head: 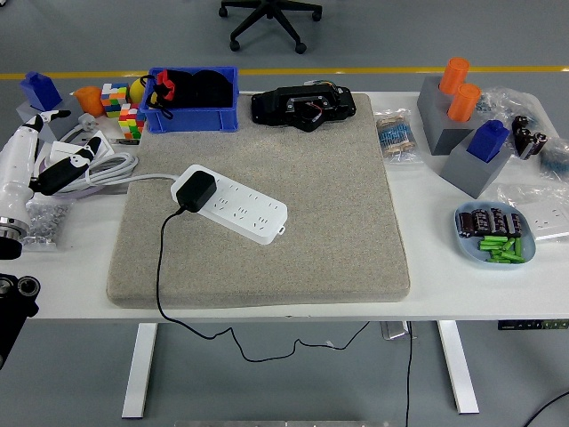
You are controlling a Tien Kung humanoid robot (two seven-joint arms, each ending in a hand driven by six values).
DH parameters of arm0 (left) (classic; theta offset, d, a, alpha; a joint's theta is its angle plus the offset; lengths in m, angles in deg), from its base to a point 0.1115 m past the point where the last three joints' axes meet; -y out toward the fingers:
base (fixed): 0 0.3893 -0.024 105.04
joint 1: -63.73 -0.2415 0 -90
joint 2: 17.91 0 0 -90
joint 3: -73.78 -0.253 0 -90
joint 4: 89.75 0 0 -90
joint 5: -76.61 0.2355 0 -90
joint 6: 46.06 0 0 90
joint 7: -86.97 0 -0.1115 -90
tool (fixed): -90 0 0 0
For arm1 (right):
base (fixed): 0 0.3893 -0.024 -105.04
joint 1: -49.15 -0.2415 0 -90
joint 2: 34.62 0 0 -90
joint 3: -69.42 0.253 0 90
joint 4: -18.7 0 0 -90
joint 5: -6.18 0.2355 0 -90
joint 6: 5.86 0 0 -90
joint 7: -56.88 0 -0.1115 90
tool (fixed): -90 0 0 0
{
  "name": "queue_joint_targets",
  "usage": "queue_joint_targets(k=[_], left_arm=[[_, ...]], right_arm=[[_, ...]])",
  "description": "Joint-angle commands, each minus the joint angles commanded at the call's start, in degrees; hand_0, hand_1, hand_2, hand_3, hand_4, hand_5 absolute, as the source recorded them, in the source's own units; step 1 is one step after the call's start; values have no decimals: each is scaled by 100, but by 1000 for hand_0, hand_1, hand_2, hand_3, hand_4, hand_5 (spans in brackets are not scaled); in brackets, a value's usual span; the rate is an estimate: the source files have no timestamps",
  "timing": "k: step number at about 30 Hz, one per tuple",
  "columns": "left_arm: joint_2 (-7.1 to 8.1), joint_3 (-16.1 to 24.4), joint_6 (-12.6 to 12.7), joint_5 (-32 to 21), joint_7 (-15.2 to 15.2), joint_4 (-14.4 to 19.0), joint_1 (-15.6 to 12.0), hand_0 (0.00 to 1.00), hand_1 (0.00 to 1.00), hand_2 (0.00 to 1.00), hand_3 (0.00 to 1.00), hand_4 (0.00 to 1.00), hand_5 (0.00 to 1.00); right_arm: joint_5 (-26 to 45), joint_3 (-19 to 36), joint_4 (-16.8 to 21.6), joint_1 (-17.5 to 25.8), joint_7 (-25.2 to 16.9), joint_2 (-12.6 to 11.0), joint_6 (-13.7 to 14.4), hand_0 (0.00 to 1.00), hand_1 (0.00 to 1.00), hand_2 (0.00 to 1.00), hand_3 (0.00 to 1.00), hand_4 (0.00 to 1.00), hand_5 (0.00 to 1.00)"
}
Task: Press the white button,pick up the black plug,place it near the board,insert it into the board
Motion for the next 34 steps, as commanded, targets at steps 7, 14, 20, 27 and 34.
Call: queue_joint_targets(k=[7,14,20,27,34], left_arm=[[-17,39,7,-59,-44,22,-22,946,896,852,780,790,465],[-21,82,4,-92,-76,43,-66,937,883,834,772,789,440],[-47,90,-8,-98,-76,47,-89,937,880,834,768,793,455],[-46,93,-20,-106,-88,50,-100,937,879,833,766,795,457],[-52,104,-22,-125,-104,67,-123,936,876,831,766,793,424]], right_arm=[[-39,24,22,2,26,24,-18,708,631,648,616,654,369],[-72,67,8,44,49,52,-27,709,633,649,615,655,371],[-75,69,28,39,47,25,-17,711,634,648,615,656,374],[-68,53,30,40,47,34,-21,710,634,648,615,656,373],[-70,66,-7,51,60,52,-24,710,634,648,614,656,375]])
